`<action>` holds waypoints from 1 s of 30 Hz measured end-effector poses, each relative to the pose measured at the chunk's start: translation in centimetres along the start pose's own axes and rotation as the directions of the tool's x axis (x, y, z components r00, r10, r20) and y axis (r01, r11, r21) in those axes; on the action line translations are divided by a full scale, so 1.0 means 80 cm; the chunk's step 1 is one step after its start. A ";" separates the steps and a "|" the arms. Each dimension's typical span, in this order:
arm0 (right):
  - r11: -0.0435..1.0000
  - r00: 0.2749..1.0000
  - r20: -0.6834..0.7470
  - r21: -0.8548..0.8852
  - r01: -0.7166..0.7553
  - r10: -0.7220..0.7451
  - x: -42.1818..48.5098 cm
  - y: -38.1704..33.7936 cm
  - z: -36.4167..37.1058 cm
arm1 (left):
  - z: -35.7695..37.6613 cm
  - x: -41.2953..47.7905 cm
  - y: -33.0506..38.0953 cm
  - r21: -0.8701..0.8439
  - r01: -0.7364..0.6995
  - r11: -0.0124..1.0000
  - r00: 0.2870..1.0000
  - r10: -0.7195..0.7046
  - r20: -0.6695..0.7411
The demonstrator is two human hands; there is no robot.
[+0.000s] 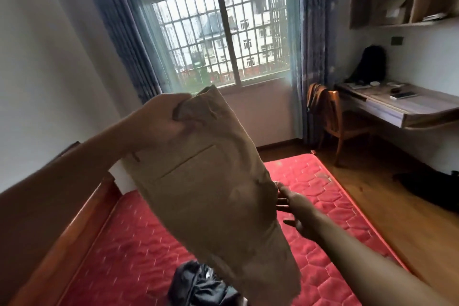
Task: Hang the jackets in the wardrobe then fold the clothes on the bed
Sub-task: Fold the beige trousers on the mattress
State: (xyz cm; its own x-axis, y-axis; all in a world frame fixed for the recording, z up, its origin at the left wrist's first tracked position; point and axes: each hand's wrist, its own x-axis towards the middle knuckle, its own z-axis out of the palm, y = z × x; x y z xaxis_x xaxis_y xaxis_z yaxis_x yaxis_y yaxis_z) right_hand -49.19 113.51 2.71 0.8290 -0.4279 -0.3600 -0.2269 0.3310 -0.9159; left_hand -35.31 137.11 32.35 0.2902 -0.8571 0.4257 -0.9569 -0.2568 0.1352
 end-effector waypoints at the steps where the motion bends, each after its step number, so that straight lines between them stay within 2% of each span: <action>1: 1.000 1.000 0.022 0.025 0.004 -0.004 0.002 -0.002 -0.003 | 0.002 -0.001 0.002 0.016 0.009 1.000 1.000 -0.009 -0.015; 5: 0.989 0.995 0.103 0.151 -0.005 -0.011 0.008 -0.016 -0.014 | 0.006 -0.006 0.014 0.015 0.029 0.999 0.999 -0.029 -0.024; 8: 0.976 0.986 0.147 0.214 0.045 -0.077 0.010 -0.031 -0.021 | 0.011 -0.008 0.023 -0.034 0.038 0.999 0.999 -0.038 0.004; 11: 0.956 0.988 0.107 0.285 0.073 -0.107 0.008 -0.037 -0.036 | 0.013 -0.010 0.026 -0.053 0.039 0.998 0.999 -0.039 0.008; 15: 0.832 0.981 0.105 0.550 0.079 -0.162 -0.009 -0.052 -0.058 | 0.003 -0.020 0.023 -0.006 0.051 0.999 0.999 -0.051 -0.009; 18: 0.845 0.962 0.125 0.515 0.145 -0.241 -0.023 -0.070 -0.062 | 0.004 -0.021 0.030 -0.029 0.105 0.994 0.993 -0.107 -0.045; 21: 0.912 0.918 0.259 0.361 0.196 -0.300 -0.031 -0.076 -0.073 | 0.003 -0.012 0.040 -0.024 0.073 0.997 0.996 -0.074 -0.045; 23: 0.945 0.898 0.294 0.083 0.318 -0.328 -0.036 -0.077 -0.083 | 0.000 -0.006 0.048 -0.048 0.040 0.998 0.998 -0.042 -0.039; 25: 0.877 0.885 0.229 -0.177 0.446 -0.404 -0.038 -0.078 -0.090 | -0.004 -0.001 0.049 -0.060 0.020 0.998 0.999 -0.022 -0.034; 27: 0.767 0.850 0.197 -0.367 0.526 -0.489 -0.037 -0.077 -0.095 | -0.004 0.004 0.054 -0.061 0.008 0.998 1.000 -0.010 -0.019; 28: 0.693 0.839 0.197 -0.485 0.534 -0.508 -0.036 -0.077 -0.097 | -0.002 0.007 0.054 -0.056 -0.001 0.998 1.000 0.000 -0.013; 30: 0.575 0.861 0.213 -0.667 0.473 -0.461 -0.041 -0.083 -0.098 | 0.007 0.014 0.058 -0.026 -0.039 0.999 0.999 0.039 0.001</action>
State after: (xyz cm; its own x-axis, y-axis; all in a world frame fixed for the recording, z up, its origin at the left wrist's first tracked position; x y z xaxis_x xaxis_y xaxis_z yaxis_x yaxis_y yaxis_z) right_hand -54.40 106.10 8.54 0.9278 -0.3417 0.1499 -0.0794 -0.5733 -0.8155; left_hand -39.39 134.70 32.99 0.2528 -0.8669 0.4296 -0.9670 -0.2117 0.1419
